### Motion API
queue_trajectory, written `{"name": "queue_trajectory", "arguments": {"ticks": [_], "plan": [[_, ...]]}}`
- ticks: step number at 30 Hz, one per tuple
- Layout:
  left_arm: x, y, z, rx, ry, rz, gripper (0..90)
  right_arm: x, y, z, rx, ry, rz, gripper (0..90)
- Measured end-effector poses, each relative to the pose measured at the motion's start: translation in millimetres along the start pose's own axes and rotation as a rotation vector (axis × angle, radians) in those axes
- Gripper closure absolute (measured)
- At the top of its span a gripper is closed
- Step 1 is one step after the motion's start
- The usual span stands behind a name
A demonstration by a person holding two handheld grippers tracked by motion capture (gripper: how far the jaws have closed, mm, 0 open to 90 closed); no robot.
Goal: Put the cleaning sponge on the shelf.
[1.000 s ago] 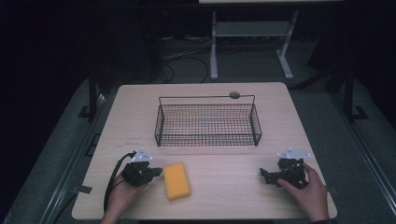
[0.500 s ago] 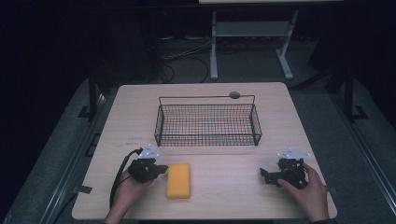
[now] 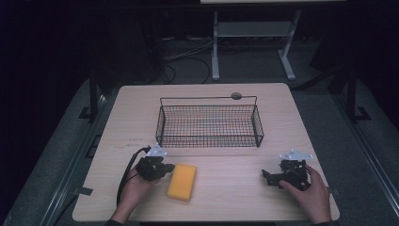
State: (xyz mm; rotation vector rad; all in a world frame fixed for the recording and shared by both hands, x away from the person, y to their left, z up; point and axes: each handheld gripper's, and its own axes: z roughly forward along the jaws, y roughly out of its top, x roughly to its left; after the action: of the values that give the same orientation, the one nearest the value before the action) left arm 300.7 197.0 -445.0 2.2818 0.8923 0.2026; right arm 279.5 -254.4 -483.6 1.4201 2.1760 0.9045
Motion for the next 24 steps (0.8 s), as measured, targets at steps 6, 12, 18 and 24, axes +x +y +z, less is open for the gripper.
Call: {"name": "queue_trajectory", "arguments": {"ticks": [6,12,18,24], "plan": [[-1.4,4.7,3.4,0.0,-0.006,0.009,89.7,0.1,0.0,0.0,0.0,0.0,0.001,0.0],[-4.3,11.0,8.0,-0.001,-0.016,0.018,89.7,0.0,0.0,0.0,0.0,0.0,0.0,0.0],[-7.3,16.6,13.9,0.003,-0.027,0.028,89.6,0.0,0.0,0.0,0.0,0.0,0.001,0.0],[-11.2,22.7,19.2,0.006,-0.04,0.04,89.7,-0.1,0.0,0.0,0.0,0.0,0.0,0.0]]}}
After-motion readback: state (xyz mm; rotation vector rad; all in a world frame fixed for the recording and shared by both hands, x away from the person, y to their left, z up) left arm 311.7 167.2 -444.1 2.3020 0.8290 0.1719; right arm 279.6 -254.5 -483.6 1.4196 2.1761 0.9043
